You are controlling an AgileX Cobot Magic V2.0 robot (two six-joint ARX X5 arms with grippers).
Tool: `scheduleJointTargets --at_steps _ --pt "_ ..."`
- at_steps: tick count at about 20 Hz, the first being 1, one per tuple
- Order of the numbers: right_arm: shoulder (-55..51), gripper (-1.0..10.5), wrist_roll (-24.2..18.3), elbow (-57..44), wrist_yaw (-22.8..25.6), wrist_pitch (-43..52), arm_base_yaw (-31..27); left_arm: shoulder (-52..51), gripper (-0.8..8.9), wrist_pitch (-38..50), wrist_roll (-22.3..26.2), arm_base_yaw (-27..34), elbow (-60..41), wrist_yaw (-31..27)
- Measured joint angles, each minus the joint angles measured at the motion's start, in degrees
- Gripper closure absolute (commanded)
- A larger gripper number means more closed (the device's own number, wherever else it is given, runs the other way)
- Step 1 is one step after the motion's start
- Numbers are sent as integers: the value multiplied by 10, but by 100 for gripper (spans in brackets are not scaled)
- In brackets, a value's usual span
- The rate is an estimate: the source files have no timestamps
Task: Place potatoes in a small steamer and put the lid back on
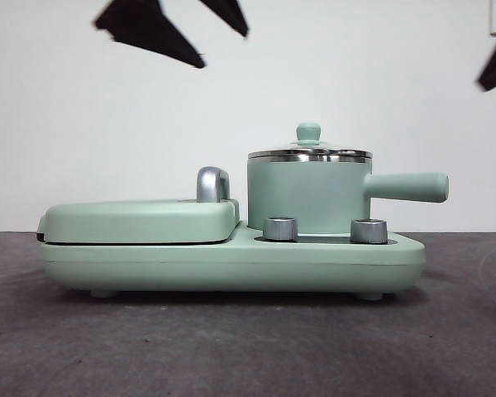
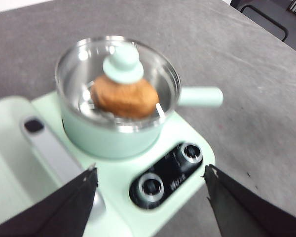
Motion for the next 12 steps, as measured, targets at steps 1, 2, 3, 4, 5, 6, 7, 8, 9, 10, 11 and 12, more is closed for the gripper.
scheduleJointTargets --at_steps 1,2,3,4,5,6,7,8,9,10,11,12 --pt "22 607 0 0 -13 25 0 -32 474 15 -8 0 -42 0" --pt "45 607 0 0 -25 50 0 -65 474 26 -16 0 -85 0" --pt "66 607 -1 0 -33 72 0 -99 474 32 -27 0 -126 0" --pt "84 607 -1 0 -41 92 1 -132 474 32 -38 0 -163 -2" --pt "100 607 -1 0 -48 112 2 -163 475 29 -47 0 -193 -3" --pt "115 607 0 0 -55 129 5 -190 475 28 -57 0 -217 -4" --pt "124 607 0 0 -59 139 8 -208 475 28 -60 0 -230 -5" --pt "131 607 0 0 -59 147 11 -222 476 28 -63 0 -239 -7" --pt "139 608 0 0 -59 155 16 -236 476 28 -64 0 -246 -12" --pt "145 608 0 0 -59 162 21 -248 477 26 -67 0 -249 -18" --pt "150 608 0 0 -59 166 24 -255 477 23 -68 0 -250 -19" --pt "153 608 0 0 -59 170 27 -260 477 21 -68 0 -250 -21"
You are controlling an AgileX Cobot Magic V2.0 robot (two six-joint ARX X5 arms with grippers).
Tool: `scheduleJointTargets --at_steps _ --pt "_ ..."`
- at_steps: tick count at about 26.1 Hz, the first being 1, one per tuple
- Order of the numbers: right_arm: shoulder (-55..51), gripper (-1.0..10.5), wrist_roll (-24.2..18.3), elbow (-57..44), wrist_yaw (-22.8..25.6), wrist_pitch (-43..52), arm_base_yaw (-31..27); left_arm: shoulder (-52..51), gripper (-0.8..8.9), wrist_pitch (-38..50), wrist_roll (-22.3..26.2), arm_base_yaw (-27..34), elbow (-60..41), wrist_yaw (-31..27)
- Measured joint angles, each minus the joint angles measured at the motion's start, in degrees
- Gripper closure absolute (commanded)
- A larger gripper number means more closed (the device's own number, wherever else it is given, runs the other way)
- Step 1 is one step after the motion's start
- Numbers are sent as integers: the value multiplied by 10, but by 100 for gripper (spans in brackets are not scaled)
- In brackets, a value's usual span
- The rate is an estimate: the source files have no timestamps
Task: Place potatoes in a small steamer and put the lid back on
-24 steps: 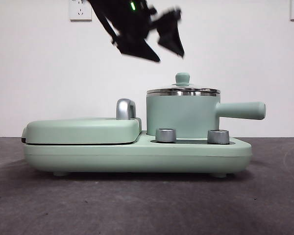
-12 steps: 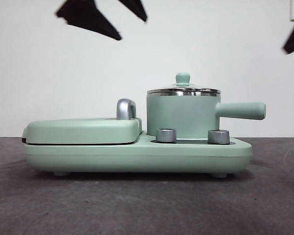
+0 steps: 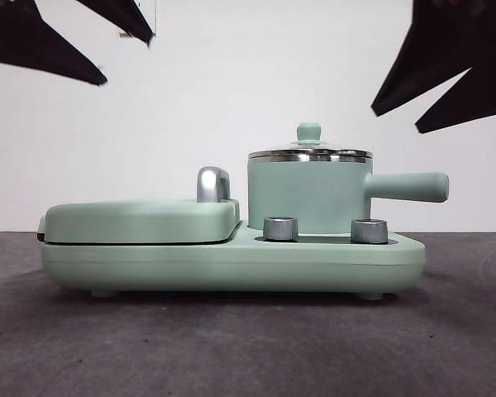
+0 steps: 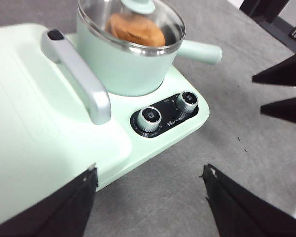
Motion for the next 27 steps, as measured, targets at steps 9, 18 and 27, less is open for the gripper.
scheduleJointTargets --at_steps 9,18,27 --pt "1 922 6 0 0 9 3 0 808 -28 0 0 0 -3" --pt "0 922 15 0 -13 9 2 -2 808 -30 3 0 0 -4" --pt "0 922 15 0 -13 9 2 -30 808 -29 35 18 -15 -14"
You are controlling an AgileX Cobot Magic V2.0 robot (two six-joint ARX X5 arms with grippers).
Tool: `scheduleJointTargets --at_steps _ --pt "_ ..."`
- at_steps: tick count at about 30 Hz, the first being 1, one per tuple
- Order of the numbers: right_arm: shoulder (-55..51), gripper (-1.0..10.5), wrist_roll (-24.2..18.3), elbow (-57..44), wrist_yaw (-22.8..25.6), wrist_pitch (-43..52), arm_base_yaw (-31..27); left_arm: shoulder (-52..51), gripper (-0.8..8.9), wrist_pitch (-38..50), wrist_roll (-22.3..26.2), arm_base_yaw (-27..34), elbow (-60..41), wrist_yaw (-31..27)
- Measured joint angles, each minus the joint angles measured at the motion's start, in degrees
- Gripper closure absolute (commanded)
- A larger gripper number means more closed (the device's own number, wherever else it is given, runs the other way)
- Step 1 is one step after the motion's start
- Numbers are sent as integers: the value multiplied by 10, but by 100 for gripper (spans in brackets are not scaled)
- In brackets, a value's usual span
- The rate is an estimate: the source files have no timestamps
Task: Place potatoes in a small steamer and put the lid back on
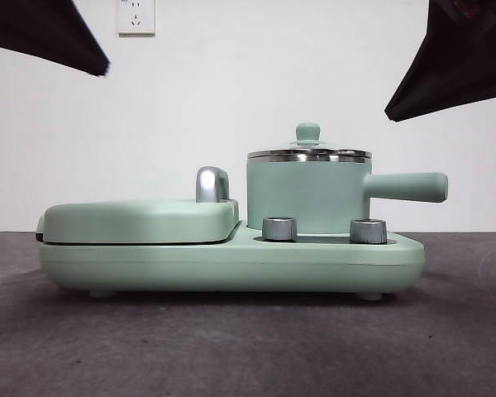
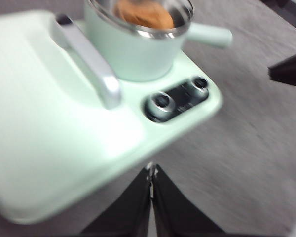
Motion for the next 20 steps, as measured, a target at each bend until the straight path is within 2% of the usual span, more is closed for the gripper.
scheduleJointTargets --at_steps 7,11,16,20 --pt "0 922 0 0 0 0 0 -177 808 99 51 153 -174 -51" --pt "0 922 0 0 0 0 0 -317 808 114 59 236 -270 -116" --pt "0 922 0 0 0 0 0 -435 808 118 62 283 -347 -120" --pt "-1 922 0 0 0 0 0 -463 808 127 45 308 -395 -120"
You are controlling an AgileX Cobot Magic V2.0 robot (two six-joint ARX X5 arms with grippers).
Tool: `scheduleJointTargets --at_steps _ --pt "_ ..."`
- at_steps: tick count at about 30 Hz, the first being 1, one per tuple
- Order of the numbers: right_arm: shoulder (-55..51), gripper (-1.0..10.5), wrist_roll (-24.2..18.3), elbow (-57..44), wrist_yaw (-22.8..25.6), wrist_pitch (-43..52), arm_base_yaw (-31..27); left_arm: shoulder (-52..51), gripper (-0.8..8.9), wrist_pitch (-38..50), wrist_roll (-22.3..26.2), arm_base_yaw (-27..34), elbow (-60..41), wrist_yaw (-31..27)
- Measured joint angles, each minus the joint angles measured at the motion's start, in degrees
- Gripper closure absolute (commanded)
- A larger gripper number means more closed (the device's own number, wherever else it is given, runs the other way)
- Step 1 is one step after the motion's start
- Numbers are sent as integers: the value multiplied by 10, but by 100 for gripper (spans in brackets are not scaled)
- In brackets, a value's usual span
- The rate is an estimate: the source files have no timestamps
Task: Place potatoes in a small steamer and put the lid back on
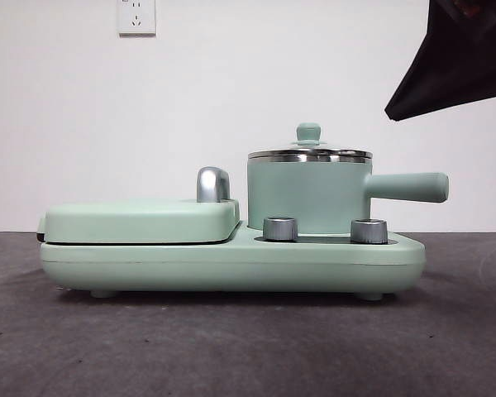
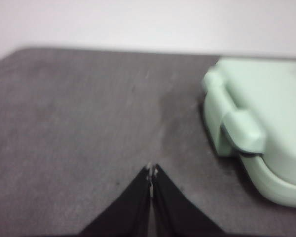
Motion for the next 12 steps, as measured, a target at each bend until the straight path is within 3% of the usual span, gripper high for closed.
scheduleJointTargets --at_steps 6,12 --pt "0 922 0 0 0 4 0 0 808 0 -50 5 -1 3" --pt "0 922 0 0 0 4 0 0 807 0 -58 5 -1 3"
